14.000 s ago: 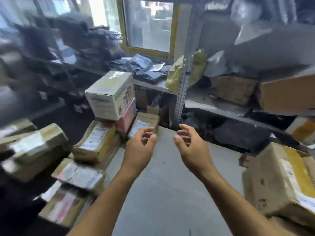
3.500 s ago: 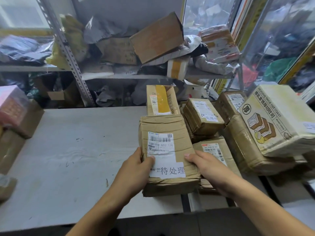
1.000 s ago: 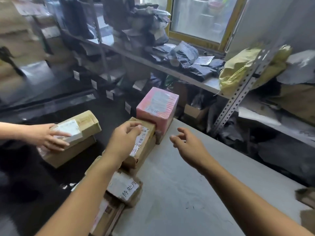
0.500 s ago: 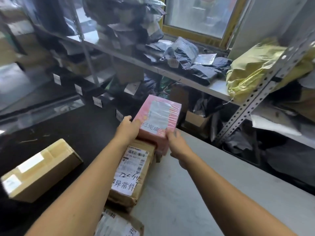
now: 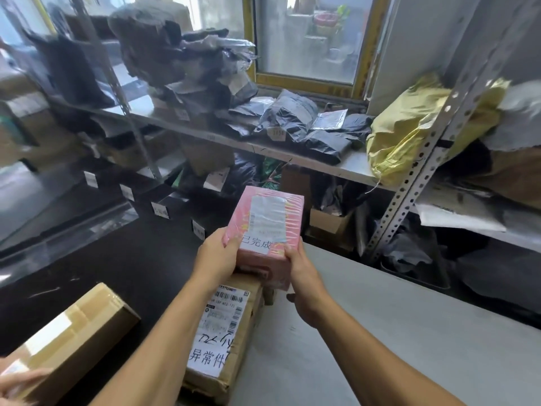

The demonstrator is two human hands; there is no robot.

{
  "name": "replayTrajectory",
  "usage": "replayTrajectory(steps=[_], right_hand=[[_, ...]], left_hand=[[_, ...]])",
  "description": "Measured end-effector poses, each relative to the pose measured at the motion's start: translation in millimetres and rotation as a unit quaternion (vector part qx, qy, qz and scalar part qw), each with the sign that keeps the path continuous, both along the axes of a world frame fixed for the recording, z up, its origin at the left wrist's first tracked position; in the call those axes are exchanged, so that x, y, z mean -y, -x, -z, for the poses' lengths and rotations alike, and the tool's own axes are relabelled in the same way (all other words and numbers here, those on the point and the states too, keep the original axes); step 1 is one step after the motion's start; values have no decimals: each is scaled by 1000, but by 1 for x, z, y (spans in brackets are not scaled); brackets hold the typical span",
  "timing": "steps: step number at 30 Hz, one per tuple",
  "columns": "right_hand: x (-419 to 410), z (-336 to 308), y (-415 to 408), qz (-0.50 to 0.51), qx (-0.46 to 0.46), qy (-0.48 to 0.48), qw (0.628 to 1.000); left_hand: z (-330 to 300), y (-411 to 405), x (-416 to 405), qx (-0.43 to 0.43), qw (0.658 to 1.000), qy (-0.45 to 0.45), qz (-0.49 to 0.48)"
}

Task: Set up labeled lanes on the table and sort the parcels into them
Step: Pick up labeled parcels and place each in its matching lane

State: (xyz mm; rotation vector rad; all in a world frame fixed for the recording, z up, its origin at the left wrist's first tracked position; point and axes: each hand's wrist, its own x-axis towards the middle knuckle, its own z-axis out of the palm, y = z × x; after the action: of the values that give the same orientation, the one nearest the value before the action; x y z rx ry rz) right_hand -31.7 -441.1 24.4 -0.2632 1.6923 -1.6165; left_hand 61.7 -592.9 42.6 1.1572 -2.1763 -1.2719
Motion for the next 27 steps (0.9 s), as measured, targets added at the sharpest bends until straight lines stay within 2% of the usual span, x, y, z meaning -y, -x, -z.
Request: replayTrajectory(steps=[6,13,19,23,27], right_hand=[[-43,-33,6,20,-25,89,996],[-137,-73,9,110,-33,131,985],[-253,-99,-5,187,-42,130,973],[-337,-120,-19,179,-75,134,972],[-416,-145,-37,146,-106,128,975]], left_hand=[[-33,12,-41,-101,994,-21,21],[-59,26,-145,-258,956,-133,40],[-81,17,-252,-278,925,-219,136],[-102,2,-330,-267,904,-261,209],[-128,-20,-408,-291,891,-230,261]])
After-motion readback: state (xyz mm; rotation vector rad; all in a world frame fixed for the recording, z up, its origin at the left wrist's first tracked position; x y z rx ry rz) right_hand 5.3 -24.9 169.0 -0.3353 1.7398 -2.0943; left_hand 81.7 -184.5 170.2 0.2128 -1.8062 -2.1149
